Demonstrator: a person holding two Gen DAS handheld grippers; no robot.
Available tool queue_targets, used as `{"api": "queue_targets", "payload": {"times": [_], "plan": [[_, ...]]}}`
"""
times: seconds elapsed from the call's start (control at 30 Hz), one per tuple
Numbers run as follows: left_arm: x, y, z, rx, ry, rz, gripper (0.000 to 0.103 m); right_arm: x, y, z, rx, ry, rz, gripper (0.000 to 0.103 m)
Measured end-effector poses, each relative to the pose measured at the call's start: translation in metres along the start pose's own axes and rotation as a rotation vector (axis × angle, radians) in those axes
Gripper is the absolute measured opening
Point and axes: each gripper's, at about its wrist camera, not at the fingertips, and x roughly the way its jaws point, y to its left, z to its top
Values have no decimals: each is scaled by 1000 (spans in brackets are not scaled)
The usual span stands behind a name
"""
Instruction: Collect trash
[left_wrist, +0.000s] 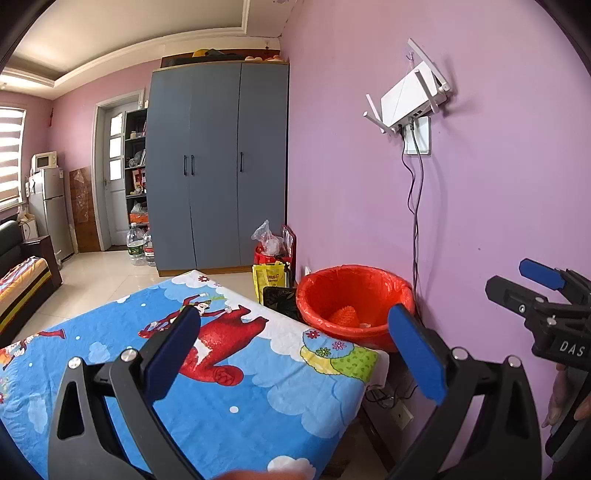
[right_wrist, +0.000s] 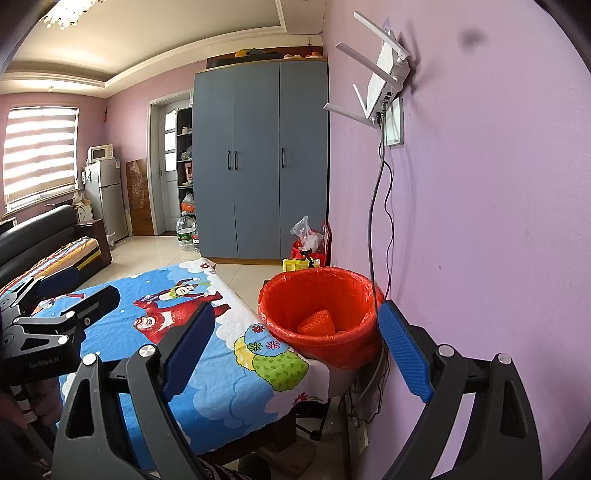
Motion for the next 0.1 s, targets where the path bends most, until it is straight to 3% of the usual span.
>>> {"api": "queue_targets", "payload": {"times": [0.1], "plan": [[-1,-1,0,12,-5,10,99,-1,1,0,1,0,1,85]]}}
